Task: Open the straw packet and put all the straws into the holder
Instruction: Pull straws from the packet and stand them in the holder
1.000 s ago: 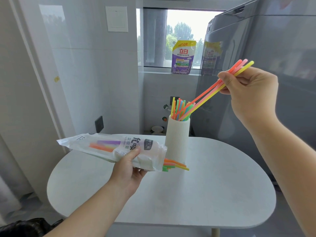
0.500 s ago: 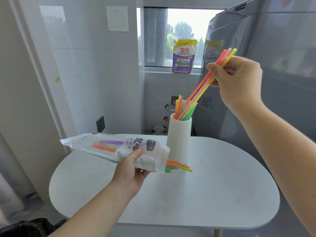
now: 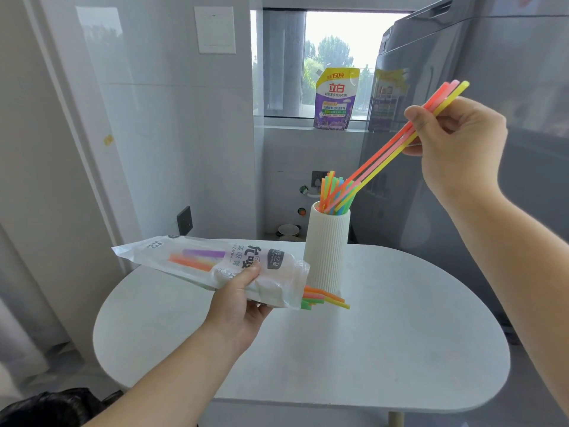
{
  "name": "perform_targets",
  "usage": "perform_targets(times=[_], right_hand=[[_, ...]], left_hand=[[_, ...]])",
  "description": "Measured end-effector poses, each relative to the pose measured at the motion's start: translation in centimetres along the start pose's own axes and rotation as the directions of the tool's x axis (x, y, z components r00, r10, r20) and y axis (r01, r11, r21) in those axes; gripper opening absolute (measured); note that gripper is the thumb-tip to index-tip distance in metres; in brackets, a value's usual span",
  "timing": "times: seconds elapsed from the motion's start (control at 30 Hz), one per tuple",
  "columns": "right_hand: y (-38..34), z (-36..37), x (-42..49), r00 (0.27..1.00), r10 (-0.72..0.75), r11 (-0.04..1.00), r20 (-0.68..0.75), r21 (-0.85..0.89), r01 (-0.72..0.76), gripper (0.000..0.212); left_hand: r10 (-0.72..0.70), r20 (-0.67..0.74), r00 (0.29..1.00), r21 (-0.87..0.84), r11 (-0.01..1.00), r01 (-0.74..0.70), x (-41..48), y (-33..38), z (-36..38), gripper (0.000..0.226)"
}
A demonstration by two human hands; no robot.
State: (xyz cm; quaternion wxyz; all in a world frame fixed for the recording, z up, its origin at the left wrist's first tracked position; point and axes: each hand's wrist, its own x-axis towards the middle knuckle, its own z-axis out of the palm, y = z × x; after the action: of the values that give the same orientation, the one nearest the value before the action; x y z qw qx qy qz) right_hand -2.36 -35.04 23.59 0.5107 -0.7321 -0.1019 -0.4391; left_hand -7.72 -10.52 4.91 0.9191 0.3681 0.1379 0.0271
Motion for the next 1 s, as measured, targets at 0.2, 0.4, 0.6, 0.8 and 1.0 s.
perform_targets(times=[0.2,0.4,0.6,0.8,1.0], right_hand=[[0.0,-0.6,-0.1,1.0,-0.015,1.0,0.009,0.0,0.015,0.013],[0.3,-0.1,-0.3,0.999,-0.016,1.0,0.048,-0.009,0.016,0.013],[-0.2,0.8,-0.2,0.998,-0.023,1.0,0.066,-0.005,0.023,0.01],[0.2,1.9,-0.1,0.988,-0.004,0.996,0.153,-0.089,0.017,0.014],[1.4,3.7,0.2,0.954,0.108,0.987,0.279,-0.146,-0.069,0.01]], left_hand=[[-0.002,-0.003,1.0,-0.002,1.0,0.002,0.1,-0.1,0.0,0.042],[-0.009,-0.004,1.0,0.004,1.0,0.009,0.0,-0.3,0.0,0.043],[-0.017,-0.001,1.0,0.007,1.0,0.017,0.0,-0.3,0.0,0.041],[-0.018,0.003,1.0,0.003,1.0,0.018,0.0,-0.2,-0.1,0.04],[-0.013,0.007,1.0,-0.007,1.0,0.013,0.2,-0.2,-0.1,0.043]])
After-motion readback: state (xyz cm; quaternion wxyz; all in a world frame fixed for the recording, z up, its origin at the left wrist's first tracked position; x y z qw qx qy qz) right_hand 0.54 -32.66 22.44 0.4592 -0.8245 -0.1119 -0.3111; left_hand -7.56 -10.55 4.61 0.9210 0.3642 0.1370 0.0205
